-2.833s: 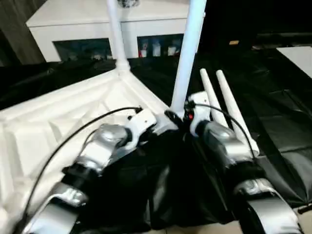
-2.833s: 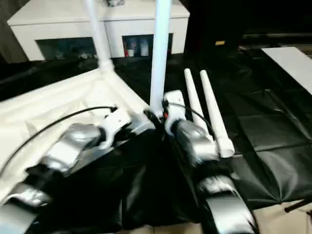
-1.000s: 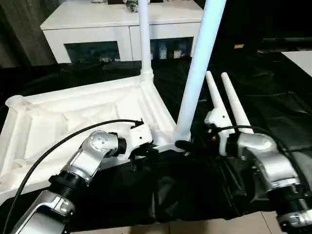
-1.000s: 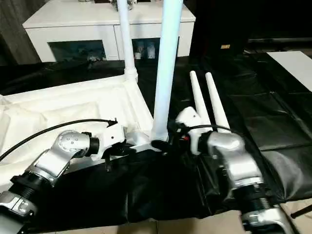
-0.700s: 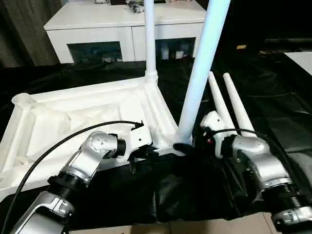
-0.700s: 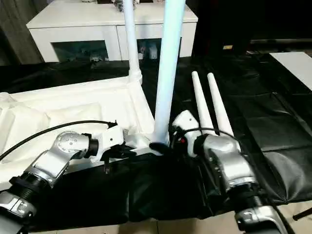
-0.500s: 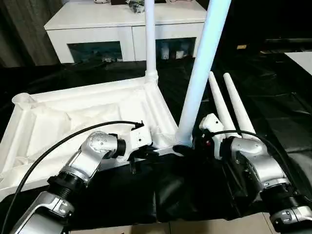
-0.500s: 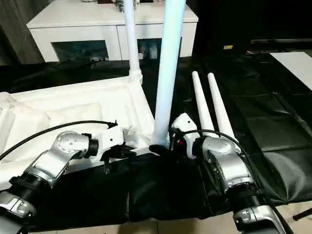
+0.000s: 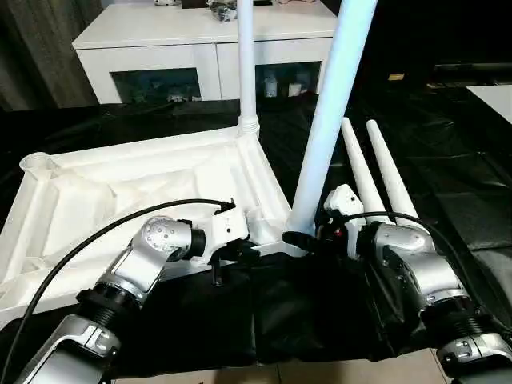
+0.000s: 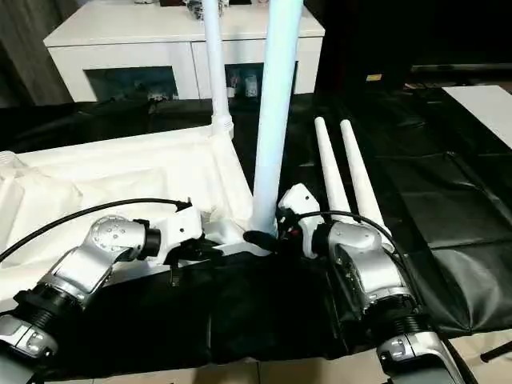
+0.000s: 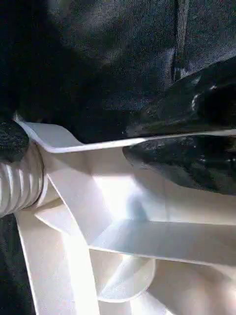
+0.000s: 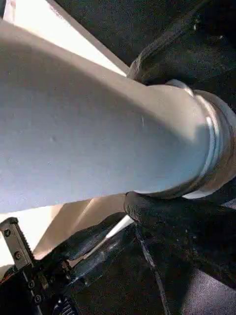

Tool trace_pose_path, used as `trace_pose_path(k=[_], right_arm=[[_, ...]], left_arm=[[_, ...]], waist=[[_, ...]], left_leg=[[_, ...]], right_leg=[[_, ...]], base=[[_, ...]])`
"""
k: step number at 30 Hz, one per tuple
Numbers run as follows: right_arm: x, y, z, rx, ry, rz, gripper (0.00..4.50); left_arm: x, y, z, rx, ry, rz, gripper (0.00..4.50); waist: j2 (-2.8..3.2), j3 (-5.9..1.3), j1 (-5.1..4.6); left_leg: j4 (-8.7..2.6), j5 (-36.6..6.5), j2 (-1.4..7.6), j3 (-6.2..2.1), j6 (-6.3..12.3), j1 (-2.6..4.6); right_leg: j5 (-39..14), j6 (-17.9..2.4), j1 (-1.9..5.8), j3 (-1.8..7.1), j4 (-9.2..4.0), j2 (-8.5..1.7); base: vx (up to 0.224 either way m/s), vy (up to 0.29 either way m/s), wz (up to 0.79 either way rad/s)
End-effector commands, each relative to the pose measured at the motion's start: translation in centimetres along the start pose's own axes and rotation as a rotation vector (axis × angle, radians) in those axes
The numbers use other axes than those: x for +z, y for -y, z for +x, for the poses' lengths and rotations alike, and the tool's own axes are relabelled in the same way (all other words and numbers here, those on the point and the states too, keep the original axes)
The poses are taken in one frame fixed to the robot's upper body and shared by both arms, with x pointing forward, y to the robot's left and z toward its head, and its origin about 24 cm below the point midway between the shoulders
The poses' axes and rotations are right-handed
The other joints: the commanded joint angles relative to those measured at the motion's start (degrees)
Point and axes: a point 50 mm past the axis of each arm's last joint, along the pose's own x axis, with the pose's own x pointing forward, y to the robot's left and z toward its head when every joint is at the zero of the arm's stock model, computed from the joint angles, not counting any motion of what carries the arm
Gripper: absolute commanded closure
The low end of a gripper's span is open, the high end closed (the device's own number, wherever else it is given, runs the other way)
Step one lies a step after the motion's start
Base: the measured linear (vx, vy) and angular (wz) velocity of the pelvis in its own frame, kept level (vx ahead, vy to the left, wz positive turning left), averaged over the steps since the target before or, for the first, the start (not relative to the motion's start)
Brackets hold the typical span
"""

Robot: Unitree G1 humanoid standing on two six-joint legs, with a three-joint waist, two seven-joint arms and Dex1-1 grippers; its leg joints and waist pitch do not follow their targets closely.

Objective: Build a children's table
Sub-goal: Rotate leg to tighten

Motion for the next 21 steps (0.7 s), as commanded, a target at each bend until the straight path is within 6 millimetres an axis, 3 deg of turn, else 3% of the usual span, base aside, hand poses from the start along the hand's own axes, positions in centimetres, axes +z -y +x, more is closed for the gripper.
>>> trace_pose_path(k=[1, 6, 9, 11, 13, 14, 16, 17, 19, 21], right_arm=[[0.3, 0.1, 0.2, 0.008, 0.008, -0.006, 1.76], [0.0, -0.2, 0.5, 0.008, 0.029, 0.039, 1.78], [-0.9, -0.1, 0.9, -0.089, 0.015, 0.089, 1.78], [-1.4, 0.0, 1.2, -0.138, 0.003, 0.112, 1.78], [-2.8, 0.0, 2.4, -0.308, -0.041, 0.187, 1.78], [-2.9, 0.0, 2.5, -0.317, -0.043, 0.189, 1.78], [-3.5, 0.1, 3.6, -0.477, -0.084, 0.222, 1.78], [-3.5, 0.1, 3.6, -0.477, -0.084, 0.222, 1.78], [-3.6, 0.0, 4.6, -0.593, -0.107, 0.256, 1.78], [-3.7, -0.1, 5.4, -0.693, -0.132, 0.298, 1.78]], left_arm=[[0.0, 0.2, -0.2, -0.016, -0.017, 0.037, 4.50], [-0.3, 0.3, -0.3, -0.008, -0.023, 0.021, 4.50], [-0.7, -0.1, -0.1, 0.050, -0.044, -0.020, 4.50], [-0.9, -0.4, 0.0, 0.093, -0.055, -0.049, 4.50], [-0.8, -1.5, 0.7, 0.229, -0.073, -0.143, 4.50], [-0.8, -1.5, 0.7, 0.234, -0.074, -0.146, 4.50], [-0.3, -2.4, 1.6, 0.352, -0.091, -0.211, 4.50], [-0.3, -2.4, 1.6, 0.352, -0.091, -0.211, 4.50], [0.2, -3.1, 2.4, 0.447, -0.101, -0.263, 4.50], [0.7, -3.4, 3.1, 0.511, -0.104, -0.296, 4.50]], waist=[[-0.10, -4.03, 0.01], [-0.11, -3.94, -0.06], [-0.08, -3.83, -0.19], [-0.11, -3.57, -0.44], [0.08, -3.10, -0.72], [0.17, -2.76, -0.90], [0.09, -2.24, -1.45], [0.07, -2.09, -1.84], [0.26, -2.49, -1.90], [0.04, -2.60, -2.04]], left_leg=[[-3.20, 0.62, 2.68, -0.42, 7.05, 0.35], [-3.32, -0.38, 2.71, -0.43, 6.49, 0.34], [-3.43, -0.82, 2.71, -0.45, 6.08, 0.36], [-3.74, -3.82, 2.68, -0.39, 4.57, 0.50], [-4.18, -7.18, 2.68, -0.22, 2.54, 0.81], [-4.66, -10.81, 2.65, -0.33, 0.87, 1.07], [-5.22, -15.57, 2.55, -0.53, -1.15, 1.29], [-5.37, -18.33, 2.43, -0.62, -2.12, 1.74], [-5.43, -17.13, 2.45, -0.86, -2.15, 1.59], [-5.47, -15.08, 2.26, -0.74, -1.78, 1.42]], right_leg=[[10.86, -17.65, 3.67, 2.46, -2.68, -3.84], [9.68, -17.58, 3.65, 2.48, -2.78, -3.84], [8.88, -17.40, 3.55, 2.52, -2.87, -3.89], [4.74, -17.02, 3.49, 2.58, -3.33, -3.94], [-0.37, -16.39, 3.18, 2.67, -3.91, -3.86], [-6.54, -15.43, 3.10, 2.61, -4.55, -3.88], [-13.69, -13.51, 3.12, 2.68, -5.21, -3.98], [-18.06, -12.13, 2.87, 2.73, -5.73, -4.03], [-17.46, -11.13, 3.09, 2.81, -5.82, -4.18], [-15.02, -10.96, 3.06, 2.85, -5.92, -4.05]], base=[[0.000, 0.000, 0.00], [0.000, 0.000, 0.00], [0.000, 0.000, 0.00], [0.000, 0.000, 0.00], [0.000, 0.000, 0.00], [0.000, 0.000, 0.00], [0.000, 0.000, 0.00], [0.000, 0.000, 0.00], [0.000, 0.000, 0.00], [0.000, 0.000, 0.00]])
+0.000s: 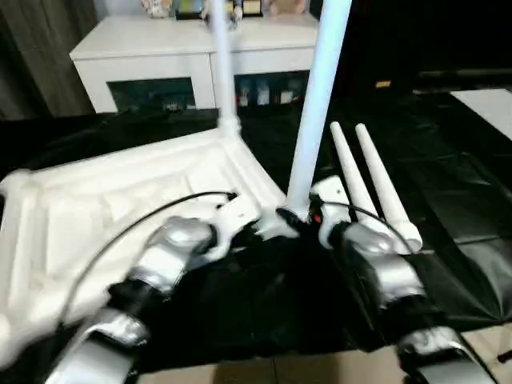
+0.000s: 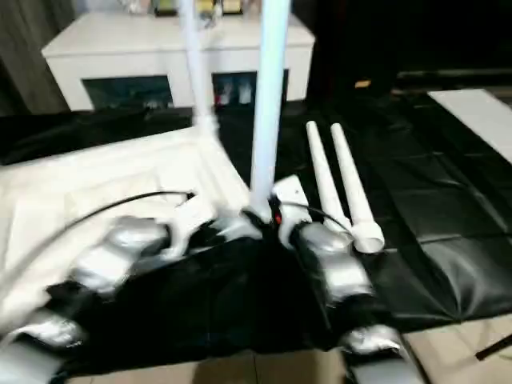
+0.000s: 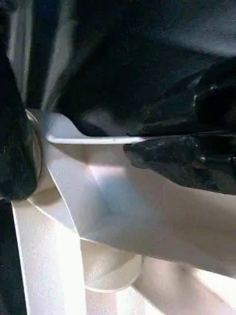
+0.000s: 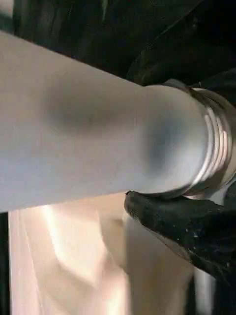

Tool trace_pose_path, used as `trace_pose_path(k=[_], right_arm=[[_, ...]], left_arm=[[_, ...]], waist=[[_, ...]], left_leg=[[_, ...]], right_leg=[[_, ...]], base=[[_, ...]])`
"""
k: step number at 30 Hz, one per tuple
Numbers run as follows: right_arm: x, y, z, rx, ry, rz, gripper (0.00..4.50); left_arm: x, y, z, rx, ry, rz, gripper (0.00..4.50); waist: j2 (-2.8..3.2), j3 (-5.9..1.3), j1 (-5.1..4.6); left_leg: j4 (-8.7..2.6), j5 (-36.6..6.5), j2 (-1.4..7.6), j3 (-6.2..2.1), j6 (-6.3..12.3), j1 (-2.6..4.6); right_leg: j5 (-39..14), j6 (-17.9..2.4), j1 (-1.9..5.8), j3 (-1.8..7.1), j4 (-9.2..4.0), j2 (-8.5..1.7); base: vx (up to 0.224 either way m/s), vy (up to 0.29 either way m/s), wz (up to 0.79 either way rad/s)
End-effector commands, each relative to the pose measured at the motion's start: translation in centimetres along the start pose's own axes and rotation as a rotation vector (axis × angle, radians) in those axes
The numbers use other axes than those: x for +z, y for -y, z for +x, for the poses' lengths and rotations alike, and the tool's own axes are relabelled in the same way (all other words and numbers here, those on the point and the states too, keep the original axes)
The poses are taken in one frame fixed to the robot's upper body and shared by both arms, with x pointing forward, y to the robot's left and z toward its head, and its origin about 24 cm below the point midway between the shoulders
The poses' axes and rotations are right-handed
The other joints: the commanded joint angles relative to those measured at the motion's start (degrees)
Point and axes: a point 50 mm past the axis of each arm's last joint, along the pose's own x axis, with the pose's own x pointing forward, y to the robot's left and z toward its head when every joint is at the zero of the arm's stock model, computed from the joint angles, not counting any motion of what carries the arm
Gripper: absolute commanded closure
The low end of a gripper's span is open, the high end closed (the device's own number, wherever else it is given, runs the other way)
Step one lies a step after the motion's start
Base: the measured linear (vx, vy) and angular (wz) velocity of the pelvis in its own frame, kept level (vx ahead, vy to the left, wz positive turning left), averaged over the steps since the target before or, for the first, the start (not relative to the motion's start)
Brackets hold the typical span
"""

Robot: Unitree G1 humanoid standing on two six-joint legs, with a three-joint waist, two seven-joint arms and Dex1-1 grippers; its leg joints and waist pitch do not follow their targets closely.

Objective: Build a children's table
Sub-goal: Rotate leg to tighten

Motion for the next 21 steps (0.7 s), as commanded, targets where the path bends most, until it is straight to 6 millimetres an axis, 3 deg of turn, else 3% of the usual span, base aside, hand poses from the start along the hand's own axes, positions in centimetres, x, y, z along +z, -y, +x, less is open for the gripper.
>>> trace_pose_path(k=[1, 6, 8, 10, 12, 14, 17, 21], right_arm=[[-3.5, -0.4, -0.1, -0.114, -0.167, 0.060, 1.78], [-2.3, -2.1, 0.9, -0.077, -0.102, 0.085, 1.78], [-1.9, -2.2, 0.9, -0.040, -0.067, 0.088, 1.22], [-1.2, -1.7, 0.8, -0.029, -0.019, 0.067, 1.02], [-0.7, -1.2, 0.6, 0.001, 0.004, 0.061, 0.81], [-0.3, -0.9, 0.2, 0.062, 0.018, 0.038, 0.66], [0.2, -0.4, -0.5, 0.178, 0.036, -0.012, 0.66], [0.4, 0.7, -2.2, 0.333, 0.062, -0.106, 0.66]], left_arm=[[0.0, -2.0, -0.3, 0.216, -0.028, -0.060, 4.50], [0.6, -1.3, 0.4, 0.181, -0.010, -0.009, 4.50], [0.5, -1.3, 0.2, 0.169, -0.008, 0.005, 4.50], [0.0, -1.4, -0.2, 0.143, -0.018, 0.038, 4.50], [-0.4, -1.6, -0.6, 0.125, -0.028, 0.047, 4.50], [-0.8, -1.7, -1.1, 0.095, -0.033, 0.055, 4.50], [-1.3, -1.6, -2.0, 0.031, -0.031, 0.085, 4.50], [-1.7, -0.9, -3.3, -0.129, 0.016, 0.182, 4.50]], waist=[[0.09, -2.69, -0.18], [0.13, -3.10, 0.03], [0.14, -3.27, 0.13], [0.39, -3.35, 0.25], [0.31, -3.46, -0.20], [0.24, -3.54, -0.56], [0.55, -3.70, -0.53], [0.40, -4.06, -0.26]], left_leg=[[-5.19, -14.01, 2.38, -0.87, -1.12, 0.09], [-5.01, -10.67, 2.30, -0.78, 0.67, -0.40], [-4.86, -9.03, 2.35, -0.70, 1.63, -0.40], [-4.80, -7.61, 2.40, -0.70, 2.56, -0.46], [-4.81, -6.45, 2.42, -0.84, 3.37, -0.94], [-4.63, -5.36, 2.47, -0.82, 4.05, -0.89], [-4.20, -2.54, 2.59, -0.67, 5.98, -1.03], [-3.63, 0.18, 2.66, -0.64, 8.52, -1.03]], right_leg=[[-14.34, -10.48, 2.01, 2.70, -5.44, -3.91], [-8.12, -11.17, 2.32, 2.56, -5.13, -4.03], [-5.09, -11.74, 2.47, 2.52, -4.91, -4.03], [-2.50, -12.38, 2.55, 2.35, -4.66, -3.99], [-0.46, -12.80, 2.92, 2.16, -4.39, -3.96], [0.69, -13.45, 2.98, 2.14, -4.24, -3.96], [4.83, -14.68, 2.87, 2.13, -3.89, -3.89], [10.83, -15.65, 2.82, 2.14, -3.19, -3.97]], base=[[0.000, 0.000, 0.00], [0.000, 0.000, 0.00], [0.000, 0.000, 0.00], [0.000, 0.000, 0.00], [0.000, 0.000, 0.00], [0.000, 0.000, 0.00], [0.000, 0.000, 0.00], [0.000, 0.000, 0.00]])
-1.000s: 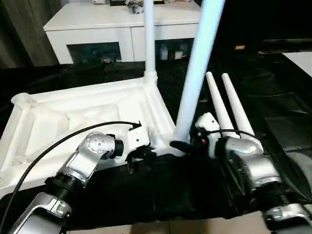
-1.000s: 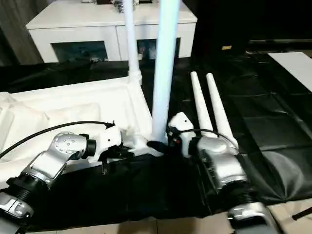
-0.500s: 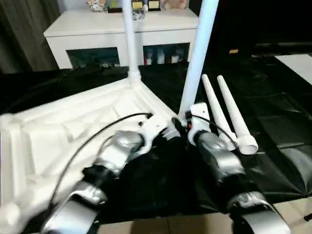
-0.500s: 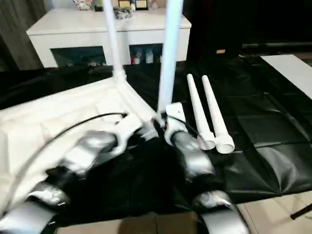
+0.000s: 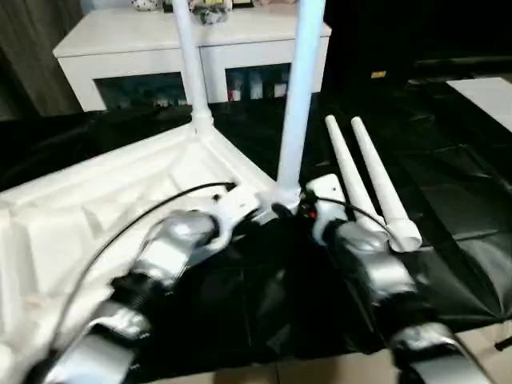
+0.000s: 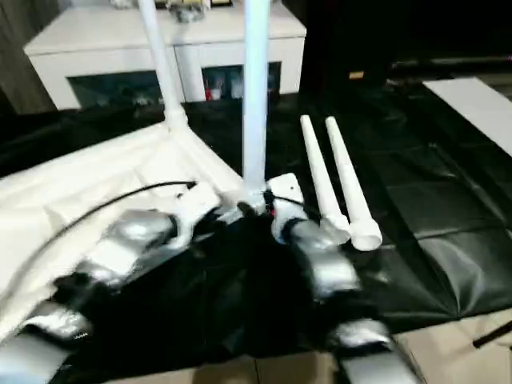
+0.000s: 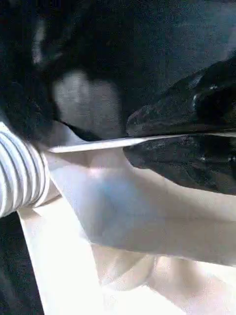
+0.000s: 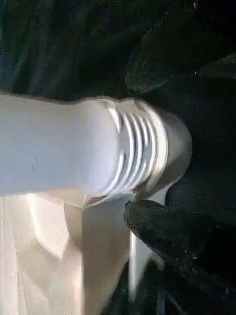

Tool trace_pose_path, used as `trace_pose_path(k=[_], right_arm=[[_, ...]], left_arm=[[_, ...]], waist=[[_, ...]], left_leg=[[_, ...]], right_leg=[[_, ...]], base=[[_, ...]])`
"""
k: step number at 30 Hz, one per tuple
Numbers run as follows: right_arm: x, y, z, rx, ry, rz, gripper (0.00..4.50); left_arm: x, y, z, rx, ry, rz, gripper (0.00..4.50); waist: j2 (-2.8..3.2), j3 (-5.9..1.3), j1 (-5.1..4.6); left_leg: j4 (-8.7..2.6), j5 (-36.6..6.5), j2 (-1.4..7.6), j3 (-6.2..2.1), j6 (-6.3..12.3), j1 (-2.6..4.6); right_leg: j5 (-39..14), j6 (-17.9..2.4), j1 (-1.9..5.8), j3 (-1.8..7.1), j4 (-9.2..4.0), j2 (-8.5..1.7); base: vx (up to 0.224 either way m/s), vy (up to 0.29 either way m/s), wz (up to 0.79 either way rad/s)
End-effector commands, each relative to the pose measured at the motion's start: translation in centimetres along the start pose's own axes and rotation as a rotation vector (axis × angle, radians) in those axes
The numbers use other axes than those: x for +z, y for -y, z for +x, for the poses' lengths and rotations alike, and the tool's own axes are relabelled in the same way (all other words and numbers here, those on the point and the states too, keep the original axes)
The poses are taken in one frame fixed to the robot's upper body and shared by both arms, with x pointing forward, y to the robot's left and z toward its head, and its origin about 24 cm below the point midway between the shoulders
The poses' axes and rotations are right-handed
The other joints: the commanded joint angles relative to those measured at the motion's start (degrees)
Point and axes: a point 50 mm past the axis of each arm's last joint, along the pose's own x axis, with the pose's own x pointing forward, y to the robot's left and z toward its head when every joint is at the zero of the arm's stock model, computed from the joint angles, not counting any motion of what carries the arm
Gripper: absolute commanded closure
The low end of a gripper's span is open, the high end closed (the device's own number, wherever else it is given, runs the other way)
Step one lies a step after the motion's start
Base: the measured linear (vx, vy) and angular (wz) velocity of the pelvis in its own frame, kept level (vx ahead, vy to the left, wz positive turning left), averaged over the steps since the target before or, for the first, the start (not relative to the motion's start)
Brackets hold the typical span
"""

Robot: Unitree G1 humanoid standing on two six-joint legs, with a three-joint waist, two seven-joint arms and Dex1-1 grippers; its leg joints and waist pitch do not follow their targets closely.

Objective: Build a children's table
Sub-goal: Rotate leg to tighten

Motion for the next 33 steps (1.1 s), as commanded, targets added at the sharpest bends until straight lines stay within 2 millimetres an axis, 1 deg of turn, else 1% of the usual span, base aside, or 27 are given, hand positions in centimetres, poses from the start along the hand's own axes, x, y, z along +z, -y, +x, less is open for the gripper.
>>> trace_pose_path(k=[1, 2, 3, 5, 6, 7, 8, 11, 12, 14, 16, 17, 19, 21, 22, 23, 25, 26, 31, 32, 33], right_arm=[[0.7, -0.2, -0.6, 0.096, 0.038, -0.030, 0.66], [0.8, -0.1, -0.9, 0.109, 0.043, -0.034, 0.66], [0.8, -0.1, -1.4, 0.154, 0.043, -0.050, 0.66], [0.7, -0.1, -2.1, 0.213, 0.031, -0.070, 0.66], [0.7, -0.1, -2.5, 0.249, 0.019, -0.087, 0.66], [0.6, -0.1, -2.7, 0.269, 0.012, -0.098, 0.66], [0.6, -0.1, -2.9, 0.291, 0.006, -0.102, 0.66], [0.6, -0.2, -3.2, 0.316, 0.000, -0.105, 0.66], [0.6, -0.2, -3.2, 0.334, -0.002, -0.110, 0.66], [0.6, -0.2, -3.2, 0.341, -0.004, -0.113, 0.66], [0.6, -0.3, -3.3, 0.350, -0.005, -0.114, 0.66], [0.6, -0.3, -3.3, 0.356, -0.005, -0.113, 0.92], [0.5, -0.4, -3.2, 0.369, -0.011, -0.111, 0.99], [0.5, -0.4, -3.2, 0.376, -0.016, -0.109, 1.05], [0.5, -0.3, -3.2, 0.377, -0.017, -0.108, 1.39], [0.5, -0.3, -3.2, 0.377, -0.018, -0.108, 1.39], [0.5, -0.2, -3.1, 0.369, -0.023, -0.107, 1.46], [0.5, -0.2, -3.1, 0.369, -0.023, -0.107, 1.69], [0.2, 0.0, -2.9, 0.327, -0.025, -0.072, 1.79], [0.0, 0.1, -2.8, 0.287, -0.028, -0.051, 1.80], [0.0, 0.1, -2.8, 0.287, -0.028, -0.051, 1.80]], left_arm=[[-0.6, 1.1, -0.4, -0.128, -0.010, 0.056, 4.50], [-0.8, 1.2, -0.6, -0.146, -0.018, 0.054, 4.50], [-1.0, 1.5, -1.0, -0.188, -0.022, 0.072, 4.50], [-1.2, 1.7, -1.4, -0.222, -0.020, 0.079, 4.50], [-1.0, 1.9, -1.6, -0.253, -0.001, 0.078, 4.50], [-0.9, 2.0, -1.7, -0.272, 0.012, 0.075, 4.50], [-0.8, 2.1, -1.9, -0.290, 0.017, 0.070, 4.50], [-0.8, 2.2, -2.0, -0.310, 0.017, 0.068, 4.50], [-0.8, 2.1, -2.1, -0.307, 0.016, 0.075, 4.50], [-0.8, 2.1, -2.0, -0.310, 0.017, 0.075, 4.50], [-0.8, 2.2, -2.1, -0.316, 0.018, 0.078, 4.50], [-0.7, 2.2, -2.1, -0.319, 0.018, 0.080, 4.50], [-0.7, 2.2, -2.2, -0.323, 0.018, 0.082, 4.50], [-0.7, 2.2, -2.3, -0.323, 0.016, 0.081, 4.50], [-0.7, 2.2, -2.3, -0.323, 0.016, 0.081, 4.50], [-0.7, 2.2, -2.3, -0.324, 0.016, 0.080, 4.50], [-0.8, 2.1, -2.3, -0.322, 0.016, 0.080, 4.50], [-0.8, 2.1, -2.3, -0.322, 0.016, 0.080, 4.50], [-0.9, 2.1, -2.3, -0.315, 0.013, 0.076, 4.50], [-0.9, 2.1, -2.2, -0.299, 0.009, 0.073, 4.50], [-0.9, 2.1, -2.2, -0.299, 0.009, 0.073, 4.50]], waist=[[-0.16, -3.93, 0.45], [-0.10, -3.98, 0.55], [0.11, -3.88, 0.68], [-0.02, -3.76, 0.94], [0.11, -3.67, 1.18], [0.01, -3.60, 1.27], [0.03, -3.62, 1.44], [-0.08, -3.50, 1.51], [0.03, -3.48, 1.51], [-0.13, -3.49, 1.47], [-0.14, -3.56, 1.46], [-0.16, -3.66, 1.49], [-0.22, -3.76, 1.54], [-0.22, -3.80, 1.58], [-0.26, -3.79, 1.58], [-0.39, -3.82, 1.60], [-0.24, -3.75, 1.63], [-0.25, -3.77, 1.61], [-0.30, -3.74, 1.54], [-0.25, -3.73, 1.53], [-0.30, -3.63, 1.38]], left_leg=[[-3.26, -0.24, 2.56, -0.63, 8.11, 0.15], [-3.24, -0.29, 2.66, -0.60, 8.24, 0.22], [-3.23, -0.83, 2.71, -0.55, 8.27, 0.29], [-3.34, -1.87, 2.87, -0.45, 7.96, 0.37], [-3.39, -2.82, 2.88, -0.33, 7.48, 0.52], [-3.49, -3.22, 2.92, -0.35, 7.16, 0.46], [-3.53, -3.71, 2.96, -0.31, 6.61, 0.55], [-3.68, -4.92, 2.91, -0.13, 5.72, 0.56], [-3.73, -5.53, 2.88, -0.04, 5.36, 0.63], [-3.76, -5.84, 2.84, 0.05, 4.95, 0.61], [-3.70, -5.31, 2.80, 0.08, 4.94, 0.57], [-3.61, -4.57, 2.76, 0.07, 5.14, 0.53], [-3.44, -3.16, 2.69, 0.04, 5.93, 0.39], [-3.35, -2.49, 2.68, 0.05, 6.38, 0.37], [-3.31, -2.33, 2.65, 0.07, 6.59, 0.32], [-3.28, -2.32, 2.65, 0.10, 6.70, 0.34], [-3.34, -2.45, 2.70, 0.06, 6.73, 0.33], [-3.34, -2.66, 2.72, 0.07, 6.62, 0.39], [-3.38, -2.79, 2.70, 0.04, 6.29, 0.36], [-3.38, -2.88, 2.69, 0.04, 6.26, 0.35], [-3.48, -3.48, 2.68, 0.04, 6.01, 0.34]], right_leg=[[10.66, -16.01, 3.49, 2.38, -2.34, -4.09], [10.59, -16.26, 3.40, 2.35, -2.22, -4.07], [10.00, -16.45, 3.26, 2.33, -2.26, -3.98], [8.48, -16.35, 3.17, 2.36, -2.37, -3.90], [7.16, -16.43, 2.96, 2.42, -2.53, -3.93], [6.58, -16.35, 3.06, 2.40, -2.54, -3.92], [5.97, -16.31, 3.02, 2.43, -2.52, -3.91], [4.46, -16.16, 2.96, 2.50, -2.68, -3.87], [3.71, -16.03, 2.88, 2.50, -2.74, -3.89], [3.26, -15.82, 2.92, 2.51, -2.82, -3.89], [3.84, -15.71, 2.95, 2.50, -2.71, -3.90], [4.69, -15.69, 3.02, 2.48, -2.60, -3.91], [6.33, -15.78, 3.05, 2.42, -2.40, -3.92], [6.79, -15.83, 3.04, 2.39, -2.36, -3.94], [6.77, -15.84, 3.06, 2.38, -2.36, -3.93], [6.69, -15.85, 3.07, 2.38, -2.39, -3.95], [5.80, -15.79, 3.01, 2.34, -2.42, -3.94], [5.39, -15.82, 2.99, 2.35, -2.44, -3.93], [4.86, -15.73, 3.05, 2.37, -2.46, -3.91], [4.74, -15.72, 3.03, 2.35, -2.46, -3.92], [3.86, -15.57, 2.99, 2.37, -2.59, -3.92]], base=[[0.000, 0.000, 0.00], [0.000, 0.000, 0.00], [0.000, 0.000, 0.00], [0.000, 0.000, 0.00], [0.000, 0.000, 0.00], [0.000, 0.000, 0.00], [0.000, 0.000, 0.00], [0.000, 0.000, 0.00], [0.000, 0.000, 0.00], [0.000, 0.000, 0.00], [0.000, 0.000, 0.00], [0.000, 0.000, 0.00], [0.000, 0.000, 0.00], [0.000, 0.000, 0.00], [0.000, 0.000, 0.00], [0.000, 0.000, 0.00], [0.000, 0.000, 0.00], [0.000, 0.000, 0.00], [0.000, 0.000, 0.00], [0.000, 0.000, 0.00], [0.000, 0.000, 0.00]])
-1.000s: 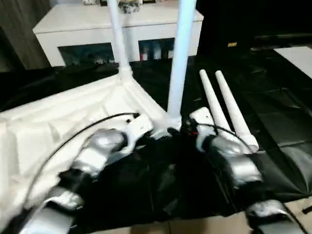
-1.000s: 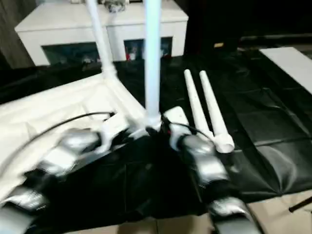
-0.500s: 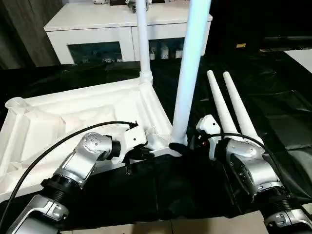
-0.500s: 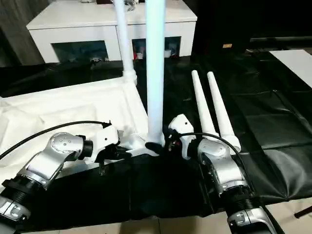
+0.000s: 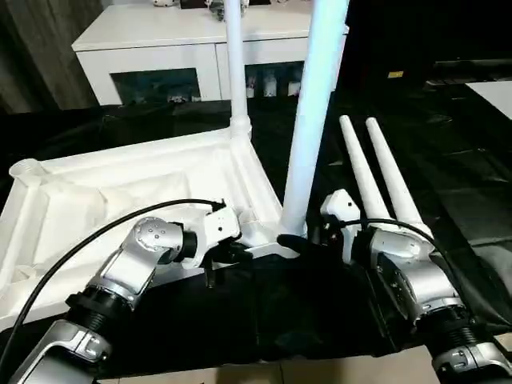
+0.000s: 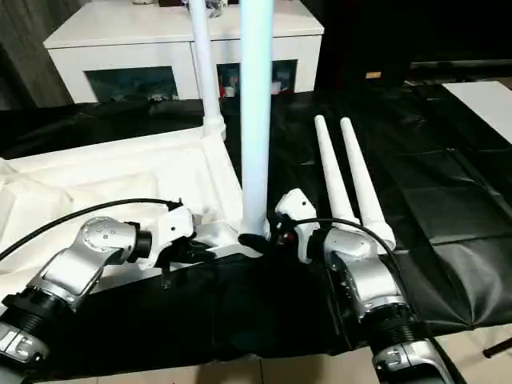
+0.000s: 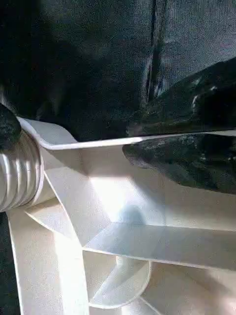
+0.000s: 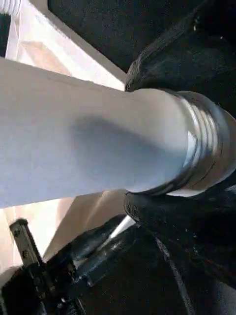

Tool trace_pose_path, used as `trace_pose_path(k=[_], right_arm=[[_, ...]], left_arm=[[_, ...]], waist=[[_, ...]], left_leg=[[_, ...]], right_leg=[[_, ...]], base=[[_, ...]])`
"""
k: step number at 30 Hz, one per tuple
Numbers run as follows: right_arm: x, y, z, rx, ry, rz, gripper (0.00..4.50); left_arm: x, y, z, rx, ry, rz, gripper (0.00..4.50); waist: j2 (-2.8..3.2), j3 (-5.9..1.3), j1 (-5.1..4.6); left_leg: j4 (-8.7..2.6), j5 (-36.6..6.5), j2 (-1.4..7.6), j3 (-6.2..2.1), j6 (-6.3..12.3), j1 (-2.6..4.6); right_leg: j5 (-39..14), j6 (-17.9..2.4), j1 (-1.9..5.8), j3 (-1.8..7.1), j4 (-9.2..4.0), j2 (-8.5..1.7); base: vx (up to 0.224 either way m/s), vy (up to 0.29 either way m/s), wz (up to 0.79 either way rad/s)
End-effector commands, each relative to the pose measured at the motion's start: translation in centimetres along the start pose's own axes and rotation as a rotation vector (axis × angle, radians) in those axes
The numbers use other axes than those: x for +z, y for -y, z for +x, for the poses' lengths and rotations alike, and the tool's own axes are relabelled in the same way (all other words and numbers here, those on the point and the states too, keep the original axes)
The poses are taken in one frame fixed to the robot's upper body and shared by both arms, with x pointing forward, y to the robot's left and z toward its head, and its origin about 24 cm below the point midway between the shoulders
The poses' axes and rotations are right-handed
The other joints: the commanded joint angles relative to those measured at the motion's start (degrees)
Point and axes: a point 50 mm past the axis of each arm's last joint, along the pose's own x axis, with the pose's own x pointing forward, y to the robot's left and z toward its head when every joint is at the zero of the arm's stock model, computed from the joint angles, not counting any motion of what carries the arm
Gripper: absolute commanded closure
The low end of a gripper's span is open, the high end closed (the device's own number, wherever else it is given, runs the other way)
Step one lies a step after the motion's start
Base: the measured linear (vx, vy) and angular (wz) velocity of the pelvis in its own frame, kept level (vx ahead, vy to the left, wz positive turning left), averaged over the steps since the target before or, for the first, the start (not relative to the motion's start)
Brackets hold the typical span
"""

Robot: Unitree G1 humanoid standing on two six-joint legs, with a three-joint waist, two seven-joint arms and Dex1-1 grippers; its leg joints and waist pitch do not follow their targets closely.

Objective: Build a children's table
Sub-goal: Rotate leg to tighten

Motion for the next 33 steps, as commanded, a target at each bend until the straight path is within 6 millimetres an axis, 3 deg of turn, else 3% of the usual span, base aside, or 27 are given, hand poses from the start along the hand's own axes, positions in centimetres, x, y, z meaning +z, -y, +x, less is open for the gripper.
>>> trace_pose_path(k=[1, 4, 5, 6, 9, 13, 15, 16, 17, 21, 25, 27, 28, 33], right_arm=[[-0.3, 0.5, -0.1, -0.060, -0.015, 0.029, 1.80], [-0.8, 0.8, 0.4, -0.178, -0.002, 0.093, 1.81], [-1.7, 1.0, 1.0, -0.343, -0.008, 0.179, 1.81], [-2.3, 0.9, 1.3, -0.425, -0.025, 0.216, 1.81], [-3.2, 0.7, 2.1, -0.578, -0.066, 0.265, 1.81], [-3.1, 0.4, 3.4, -0.709, -0.099, 0.238, 1.82], [-2.7, 0.7, 3.7, -0.732, -0.062, 0.273, 1.82], [-2.6, 0.8, 3.8, -0.730, -0.049, 0.283, 1.82], [-2.6, 0.8, 3.8, -0.730, -0.049, 0.283, 1.47], [-1.3, 0.1, 4.3, -0.602, 0.040, 0.240, 0.95], [-0.9, 0.2, 4.1, -0.546, 0.055, 0.208, 0.70], [-0.7, 0.6, 3.3, -0.485, 0.065, 0.165, 0.61], [-0.5, 0.8, 2.9, -0.449, 0.068, 0.147, 0.61], [0.1, 1.3, 0.8, -0.250, 0.068, 0.043, 0.61]], left_arm=[[0.1, 0.5, 0.3, -0.028, -0.014, 0.026, 4.50], [0.1, 0.1, 0.8, 0.031, -0.014, 0.003, 4.50], [0.3, -0.5, 1.5, 0.116, -0.013, -0.035, 4.50], [0.4, -0.8, 1.9, 0.163, -0.013, -0.052, 4.50], [0.9, -1.4, 3.0, 0.271, -0.023, -0.086, 4.50], [1.8, -2.0, 4.4, 0.372, -0.027, -0.116, 4.50], [2.0, -2.1, 4.6, 0.394, -0.031, -0.111, 4.50], [2.1, -2.1, 4.7, 0.396, -0.032, -0.110, 4.50], [2.1, -2.1, 4.7, 0.396, -0.032, -0.110, 4.50], [1.9, -1.9, 4.4, 0.349, -0.024, -0.083, 4.50], [1.5, -1.6, 3.9, 0.310, -0.024, -0.061, 4.50], [1.2, -1.3, 3.5, 0.264, -0.016, -0.043, 4.50], [1.2, -1.1, 3.3, 0.234, -0.007, -0.032, 4.50], [0.7, 0.1, 2.5, 0.091, 0.007, -0.002, 4.50]], waist=[[-0.29, -3.67, 0.13], [-0.33, -3.39, -0.23], [-0.49, -3.42, -0.17], [-0.46, -3.11, -0.45], [-0.44, -2.97, -0.54], [-0.54, -2.65, -0.88], [-0.50, -2.67, -0.94], [-0.12, -2.75, -0.87], [-0.19, -2.87, -1.01], [-0.25, -3.23, -0.99], [-0.38, -3.34, -1.18], [-0.67, -3.33, -1.34], [-0.53, -3.41, -1.17], [-0.42, -3.61, -0.92]], left_leg=[[-3.70, -4.00, 2.64, -0.72, 5.58, 0.55], [-3.97, -5.96, 2.60, -0.63, 4.18, 0.61], [-4.09, -6.96, 2.60, -0.71, 3.39, 0.69], [-4.23, -7.34, 2.54, -0.55, 2.57, 0.75], [-4.71, -10.90, 2.40, -0.68, -0.30, 1.18], [-5.15, -15.15, 2.12, -0.84, -1.33, 1.36], [-5.27, -15.88, 2.16, -0.96, -0.98, 1.32], [-5.30, -15.66, 2.19, -1.06, -0.89, 1.30], [-5.33, -15.58, 2.29, -1.04, -0.72, 1.34], [-4.98, -10.87, 2.25, -0.96, 1.28, 0.69], [-4.81, -8.73, 2.24, -0.98, 2.90, 0.32], [-4.60, -8.39, 2.34, -0.84, 3.74, 0.30], [-4.48, -7.64, 2.40, -0.84, 4.29, 0.28], [-4.00, -5.08, 2.43, -0.64, 6.76, 0.35]], right_leg=[[3.25, -15.50, 3.26, 2.33, -2.99, -3.58], [0.50, -15.22, 3.05, 2.48, -3.33, -3.52], [-1.38, -14.66, 3.21, 2.45, -3.46, -3.60], [-2.83, -14.27, 2.81, 2.65, -3.69, -3.50], [-9.25, -12.23, 2.68, 2.69, -4.41, -3.61], [-15.03, -10.29, 2.62, 2.66, -5.12, -3.61], [-15.78, -9.37, 2.62, 2.71, -5.36, -3.77], [-15.27, -9.32, 2.69, 2.68, -5.29, -3.82], [-14.53, -9.41, 2.64, 2.68, -5.32, -3.79], [-4.64, -11.71, 3.22, 2.51, -4.44, -3.67], [-2.38, -12.70, 3.54, 2.32, -4.13, -3.75], [-3.37, -13.20, 3.52, 2.36, -4.29, -3.92], [-2.83, -13.44, 3.52, 2.37, -4.17, -4.00], [2.95, -15.20, 3.32, 2.27, -3.46, -3.72]], base=[[0.000, 0.000, 0.00], [0.000, 0.000, 0.00], [0.000, 0.000, 0.00], [0.000, 0.000, 0.00], [0.000, 0.000, 0.00], [0.000, 0.000, 0.00], [0.000, 0.000, 0.00], [0.000, 0.000, 0.00], [0.000, 0.000, 0.00], [0.000, 0.000, 0.00], [0.000, 0.000, 0.00], [0.000, 0.000, 0.00], [0.000, 0.000, 0.00], [0.000, 0.000, 0.00]])
